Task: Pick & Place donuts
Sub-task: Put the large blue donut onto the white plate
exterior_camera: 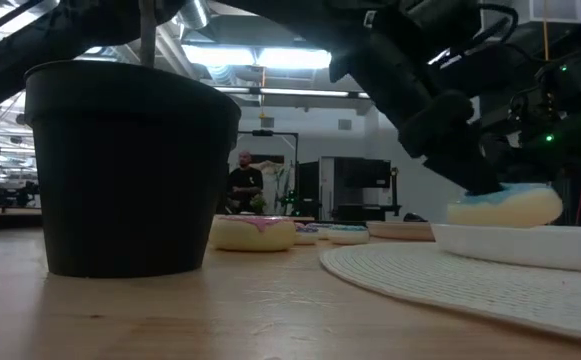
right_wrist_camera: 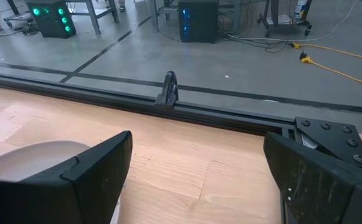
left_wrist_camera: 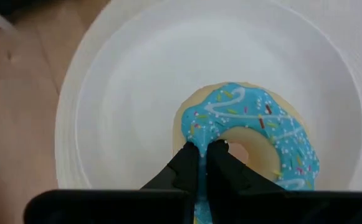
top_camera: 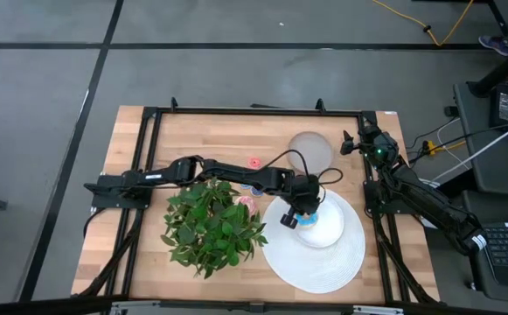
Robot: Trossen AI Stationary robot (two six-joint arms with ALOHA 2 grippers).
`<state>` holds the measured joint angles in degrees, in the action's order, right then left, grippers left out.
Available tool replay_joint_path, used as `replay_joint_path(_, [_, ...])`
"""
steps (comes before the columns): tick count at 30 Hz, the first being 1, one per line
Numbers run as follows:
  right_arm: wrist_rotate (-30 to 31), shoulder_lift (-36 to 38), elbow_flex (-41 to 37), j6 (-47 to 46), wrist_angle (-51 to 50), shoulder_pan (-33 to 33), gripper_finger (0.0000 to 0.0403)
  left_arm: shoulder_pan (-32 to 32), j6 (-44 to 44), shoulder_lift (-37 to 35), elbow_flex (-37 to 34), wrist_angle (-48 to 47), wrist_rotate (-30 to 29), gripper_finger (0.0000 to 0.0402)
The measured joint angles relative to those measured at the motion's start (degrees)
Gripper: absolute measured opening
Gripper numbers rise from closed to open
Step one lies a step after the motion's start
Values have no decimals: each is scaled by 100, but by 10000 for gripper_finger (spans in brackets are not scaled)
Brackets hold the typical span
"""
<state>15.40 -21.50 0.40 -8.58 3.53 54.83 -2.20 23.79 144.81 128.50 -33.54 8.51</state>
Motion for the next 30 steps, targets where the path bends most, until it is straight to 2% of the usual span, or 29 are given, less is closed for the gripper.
replay_joint_path(20, [0, 0, 0, 2, -2, 0, 362, -71, 145, 11, 1, -329, -39, 17])
replay_joint_path(23, [0, 0, 0, 2, -2, 0, 362, -78, 146, 11, 1, -370, -44, 31])
replay_joint_path(30, [0, 0, 0, 2, -2, 0, 362, -79, 245, 11, 1, -359, -330, 89])
